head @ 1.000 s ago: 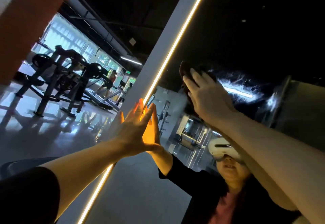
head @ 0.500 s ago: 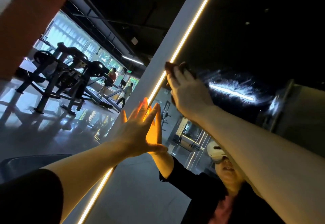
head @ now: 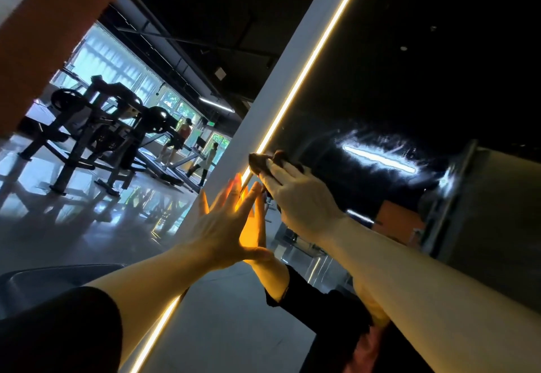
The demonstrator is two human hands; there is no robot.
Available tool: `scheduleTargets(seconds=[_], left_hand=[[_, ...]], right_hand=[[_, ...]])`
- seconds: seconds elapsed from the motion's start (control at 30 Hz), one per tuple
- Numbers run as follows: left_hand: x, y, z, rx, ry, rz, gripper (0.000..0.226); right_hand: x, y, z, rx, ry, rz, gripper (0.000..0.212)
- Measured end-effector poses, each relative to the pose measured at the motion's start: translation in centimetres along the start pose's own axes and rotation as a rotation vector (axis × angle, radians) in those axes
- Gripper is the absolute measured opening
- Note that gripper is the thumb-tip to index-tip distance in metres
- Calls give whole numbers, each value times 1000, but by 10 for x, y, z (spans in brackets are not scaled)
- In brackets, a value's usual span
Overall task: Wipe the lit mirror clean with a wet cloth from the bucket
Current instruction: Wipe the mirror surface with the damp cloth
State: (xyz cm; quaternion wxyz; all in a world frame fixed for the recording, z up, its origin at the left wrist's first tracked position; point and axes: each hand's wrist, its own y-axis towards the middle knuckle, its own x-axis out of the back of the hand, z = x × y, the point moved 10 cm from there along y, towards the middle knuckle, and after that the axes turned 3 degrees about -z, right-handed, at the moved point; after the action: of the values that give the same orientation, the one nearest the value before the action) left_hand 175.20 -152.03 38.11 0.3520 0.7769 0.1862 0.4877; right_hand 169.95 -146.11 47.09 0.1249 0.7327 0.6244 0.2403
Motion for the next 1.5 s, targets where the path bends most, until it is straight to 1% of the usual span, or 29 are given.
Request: scheduleTargets(seconds=[0.07, 0.13, 0.17, 0.23, 0.3, 0.37, 0.4, 0.43, 0.47, 0.53, 0.57, 0.6, 0.63, 0.7, 0.73, 0.77, 0.83, 0.9, 0.93, 0.97, 1.1, 1.13, 1.17, 1.27, 1.3, 1.33, 1.37, 1.47, 1.5], left_hand=[[8, -2, -5, -23, -3, -44, 132], [20, -3, -13, -59, -35, -123, 137], [25, -3, -18, -77, -60, -154, 137], [35, -1, -33, -119, -92, -190, 135], [44, 2, -49, -162, -122, -218, 130], [49, 5, -60, -182, -129, -221, 128], [48, 7, -63, -183, -118, -214, 128], [46, 7, -63, -177, -105, -206, 129], [44, 8, -62, -163, -98, -198, 129], [38, 7, -56, -120, -103, -177, 129], [34, 6, -52, -103, -109, -165, 130], [31, 6, -48, -93, -119, -161, 130], [28, 6, -44, -90, -142, -166, 129], [23, 7, -39, -101, -196, -190, 125], [20, 8, -37, -108, -204, -202, 123], [18, 9, -35, -112, -198, -211, 124], [15, 11, -35, -118, -156, -218, 128], [15, 11, -36, -116, -131, -227, 128], [17, 10, -37, -114, -120, -222, 126], [18, 9, -38, -115, -104, -214, 123], [22, 5, -43, -83, -26, -196, 118], [22, 5, -44, -81, -24, -189, 118], [21, 4, -44, -89, -36, -186, 119], [19, 1, -40, -88, -98, -197, 124], [16, -2, -35, -66, -118, -192, 127], [12, -5, -31, -46, -136, -182, 130], [8, -9, -27, -40, -146, -173, 132], [0, -13, -19, -66, -145, -169, 135], [-1, -13, -17, -78, -138, -171, 134]], right_hand=[[32, -6, -26, -53, 7, -86, 49], [74, -9, -67, -160, 23, -221, 41], [94, -10, -86, -220, 35, -294, 37], [116, -8, -114, -356, 101, -350, 35], [121, -3, -136, -501, 276, -337, 36], [118, 3, -154, -634, 547, -324, 29], [115, 6, -160, -657, 629, -313, 24], [111, 8, -163, -656, 621, -283, 20], [107, 9, -163, -633, 525, -215, 20], [90, 5, -164, -592, 218, -72, 29], [86, 2, -164, -563, 101, -70, 35], [87, 1, -163, -521, 43, -124, 40], [90, 1, -159, -456, 22, -196, 42], [86, 3, -140, -286, -19, -241, 35], [77, 3, -127, -217, -40, -219, 30], [68, 1, -116, -195, -32, -181, 28], [45, -9, -91, -170, 0, -75, 40], [27, -19, -64, -29, -48, 42, 50], [25, -18, -60, 34, -69, 57, 49], [28, -12, -66, 40, -75, 37, 47], [46, 11, -126, -319, -68, -72, 42], [44, 11, -121, -334, -59, -80, 42], [38, 9, -103, -291, -49, -72, 43], [8, -14, -22, 9, 31, 55, 41], [5, -19, -10, 70, 67, 86, 41], [6, -17, -11, 92, 63, 78, 42], [11, -10, -26, 42, 34, 48, 41], [32, 17, -96, -286, -30, -86, 43], [36, 20, -104, -344, -41, -116, 43]])
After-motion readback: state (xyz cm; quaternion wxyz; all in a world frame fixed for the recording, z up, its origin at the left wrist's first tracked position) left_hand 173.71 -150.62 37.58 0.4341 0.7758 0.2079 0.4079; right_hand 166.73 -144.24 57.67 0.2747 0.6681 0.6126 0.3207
